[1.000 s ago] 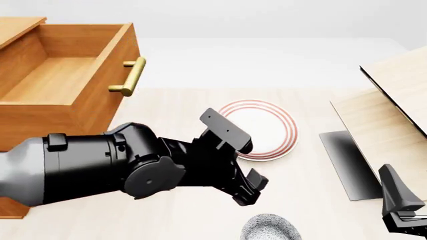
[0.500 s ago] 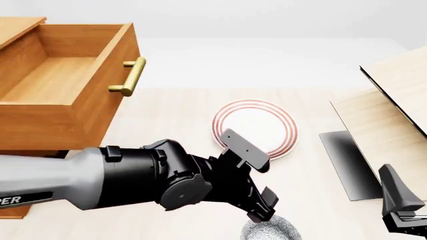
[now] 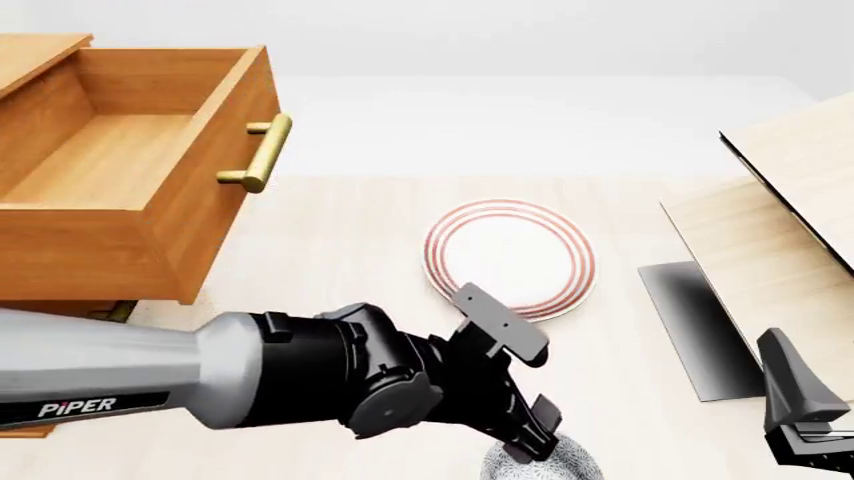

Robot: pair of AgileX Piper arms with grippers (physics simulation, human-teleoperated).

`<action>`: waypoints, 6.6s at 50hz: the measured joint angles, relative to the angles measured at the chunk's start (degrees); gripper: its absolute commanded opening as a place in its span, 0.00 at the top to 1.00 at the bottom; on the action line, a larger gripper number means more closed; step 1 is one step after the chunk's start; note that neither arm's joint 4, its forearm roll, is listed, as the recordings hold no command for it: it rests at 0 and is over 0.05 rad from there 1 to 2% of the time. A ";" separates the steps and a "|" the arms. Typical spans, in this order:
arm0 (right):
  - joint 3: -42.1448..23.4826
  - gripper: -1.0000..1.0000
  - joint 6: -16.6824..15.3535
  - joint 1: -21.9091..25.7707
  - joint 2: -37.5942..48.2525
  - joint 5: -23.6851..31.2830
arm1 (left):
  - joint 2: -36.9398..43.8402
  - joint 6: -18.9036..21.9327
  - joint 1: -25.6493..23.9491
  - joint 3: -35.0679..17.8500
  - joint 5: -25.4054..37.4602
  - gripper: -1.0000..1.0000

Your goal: Open the top drawer of the cabinet and put the bowl in it.

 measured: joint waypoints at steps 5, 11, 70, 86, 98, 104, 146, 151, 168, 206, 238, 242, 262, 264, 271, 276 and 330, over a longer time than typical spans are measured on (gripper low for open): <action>0.00 0.00 0.00 0.00 0.00 0.00 | 0.64 -0.13 0.11 0.27 -0.50 0.00; 0.00 0.00 0.00 0.00 0.00 0.00 | 1.36 -0.26 0.12 0.48 -0.98 0.00; 0.00 0.00 0.00 0.00 0.00 0.00 | 9.34 -4.48 -2.57 -0.45 -4.43 0.00; 0.00 0.00 0.00 0.00 0.00 0.00 | 9.90 -5.78 -2.85 -0.36 -5.05 1.00; 0.00 0.00 0.00 0.00 0.00 0.00 | 8.78 -6.14 -3.40 -0.29 -4.72 1.00; 0.00 0.00 0.00 0.00 0.00 0.00 | 7.82 -6.04 -3.52 -0.18 -4.51 1.00; 0.00 0.00 0.00 0.00 0.00 0.00 | -4.57 -2.17 1.18 0.98 1.33 1.00; 0.00 0.00 0.00 0.00 0.00 0.00 | -6.05 -1.45 2.19 0.58 2.72 1.00; 0.00 0.00 0.00 0.00 0.00 0.00 | -9.46 0.25 5.03 -3.60 8.60 1.00; 0.00 0.00 0.00 0.00 0.00 0.00 | -9.83 1.83 10.82 -19.74 23.39 1.00; 0.00 0.00 0.00 0.00 0.00 0.00 | -8.64 1.11 16.95 -29.82 31.38 1.00; 0.00 0.00 0.00 0.00 0.00 0.00 | -8.41 1.10 17.80 -31.33 32.37 1.00; 0.00 0.00 0.00 0.00 0.00 0.00 | -7.18 2.07 21.18 -40.76 38.30 1.00; 0.00 0.00 0.00 0.00 0.00 0.00 | -6.91 2.17 21.42 -41.81 38.90 1.00; 0.00 0.00 0.00 0.00 0.00 0.00 | -6.55 2.35 22.83 -45.36 40.67 1.00; 0.00 0.00 0.00 0.00 0.00 0.00 | -6.35 2.41 23.90 -47.77 41.81 1.00; 0.00 0.00 0.00 0.00 0.00 0.00 | -5.35 3.47 37.53 -64.62 52.75 1.00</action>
